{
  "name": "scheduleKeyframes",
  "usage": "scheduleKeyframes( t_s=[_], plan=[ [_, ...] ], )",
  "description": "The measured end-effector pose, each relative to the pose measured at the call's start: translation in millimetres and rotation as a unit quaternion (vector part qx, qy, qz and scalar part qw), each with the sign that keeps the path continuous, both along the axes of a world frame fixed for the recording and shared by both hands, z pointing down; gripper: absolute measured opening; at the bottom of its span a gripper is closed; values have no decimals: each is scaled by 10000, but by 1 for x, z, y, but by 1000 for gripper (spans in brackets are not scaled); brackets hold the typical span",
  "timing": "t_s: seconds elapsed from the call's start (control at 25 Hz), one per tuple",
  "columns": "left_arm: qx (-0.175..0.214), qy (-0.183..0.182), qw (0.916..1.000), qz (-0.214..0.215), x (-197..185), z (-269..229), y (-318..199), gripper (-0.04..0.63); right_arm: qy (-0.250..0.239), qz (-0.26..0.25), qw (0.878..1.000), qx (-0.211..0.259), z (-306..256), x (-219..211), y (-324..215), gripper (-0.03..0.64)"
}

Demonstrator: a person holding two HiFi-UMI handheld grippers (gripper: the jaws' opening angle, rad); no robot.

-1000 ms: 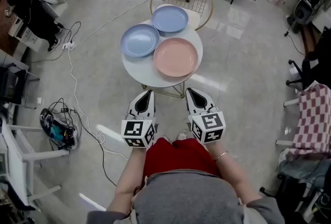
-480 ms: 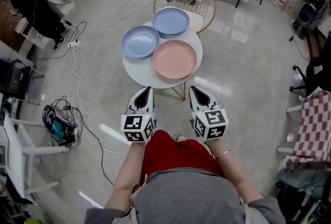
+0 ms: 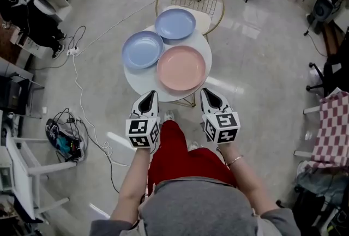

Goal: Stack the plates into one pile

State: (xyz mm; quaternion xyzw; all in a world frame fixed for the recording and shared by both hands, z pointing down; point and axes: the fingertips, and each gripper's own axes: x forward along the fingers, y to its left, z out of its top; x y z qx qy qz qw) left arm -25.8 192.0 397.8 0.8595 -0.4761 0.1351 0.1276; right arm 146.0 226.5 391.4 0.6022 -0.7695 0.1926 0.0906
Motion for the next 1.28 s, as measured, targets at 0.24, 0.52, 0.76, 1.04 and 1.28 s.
scheduleKeyframes(
  t_s=[0.24, 0.52, 0.76, 1.04, 1.28],
  plan=[
    [-422, 80, 9989, 195, 1, 34, -61, 15, 170, 230, 9989, -382, 29, 10, -51, 29],
    [-895, 218, 9949, 416, -2, 62, -130, 15, 353, 530, 9951, -757, 56, 12, -111, 29],
    [-1325, 128, 9882, 763, -2, 86, -165, 17, 565, 741, 9898, -1073, 73, 10, -138, 29],
    [-1856, -93, 9760, 1137, 3, 116, -181, 34, 846, 1155, 9807, -1331, 87, 18, -151, 29],
    [-2199, -140, 9681, 1189, 23, 136, -183, 59, 999, 1452, 9715, -1584, 105, 45, -149, 29]
  ],
)
